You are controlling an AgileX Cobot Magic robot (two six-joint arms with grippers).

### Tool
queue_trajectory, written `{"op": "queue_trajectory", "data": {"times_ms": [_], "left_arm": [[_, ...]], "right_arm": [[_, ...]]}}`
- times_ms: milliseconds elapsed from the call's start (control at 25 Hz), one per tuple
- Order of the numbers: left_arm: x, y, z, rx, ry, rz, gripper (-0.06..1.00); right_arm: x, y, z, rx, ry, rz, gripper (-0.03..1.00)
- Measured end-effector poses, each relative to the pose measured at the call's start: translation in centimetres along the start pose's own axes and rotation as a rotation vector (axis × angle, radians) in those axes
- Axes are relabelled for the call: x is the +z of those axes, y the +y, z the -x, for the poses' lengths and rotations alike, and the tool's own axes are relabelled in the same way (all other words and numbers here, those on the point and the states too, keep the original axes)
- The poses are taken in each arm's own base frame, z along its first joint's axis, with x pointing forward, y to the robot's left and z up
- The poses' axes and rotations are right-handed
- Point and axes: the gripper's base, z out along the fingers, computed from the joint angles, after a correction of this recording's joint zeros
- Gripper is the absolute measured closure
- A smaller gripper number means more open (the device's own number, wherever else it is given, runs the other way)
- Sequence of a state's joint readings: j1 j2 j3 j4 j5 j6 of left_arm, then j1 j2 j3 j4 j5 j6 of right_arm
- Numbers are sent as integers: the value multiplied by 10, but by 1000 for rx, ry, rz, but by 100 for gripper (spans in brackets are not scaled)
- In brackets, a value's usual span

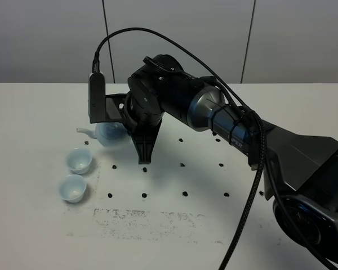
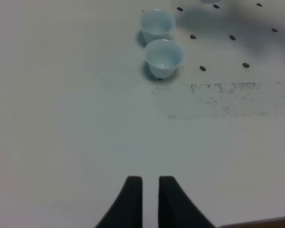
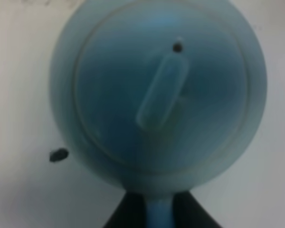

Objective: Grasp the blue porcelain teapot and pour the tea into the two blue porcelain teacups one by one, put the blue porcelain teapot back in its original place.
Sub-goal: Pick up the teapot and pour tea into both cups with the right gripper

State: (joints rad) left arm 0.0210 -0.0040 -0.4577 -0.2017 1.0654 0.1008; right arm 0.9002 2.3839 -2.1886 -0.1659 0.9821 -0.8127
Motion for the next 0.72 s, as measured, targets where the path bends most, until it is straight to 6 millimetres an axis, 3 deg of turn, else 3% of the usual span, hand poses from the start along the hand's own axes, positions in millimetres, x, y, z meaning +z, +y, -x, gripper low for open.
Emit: {"op": "queue_trajectory", "data": {"times_ms": [320, 720], "left_arm": [[0, 0, 0, 0, 0, 0, 83], [0, 0, 0, 0, 0, 0, 83]], "right_arm": [[16, 9, 2, -85, 76, -25, 93], [11, 17, 16, -191, 127, -96, 93]]}}
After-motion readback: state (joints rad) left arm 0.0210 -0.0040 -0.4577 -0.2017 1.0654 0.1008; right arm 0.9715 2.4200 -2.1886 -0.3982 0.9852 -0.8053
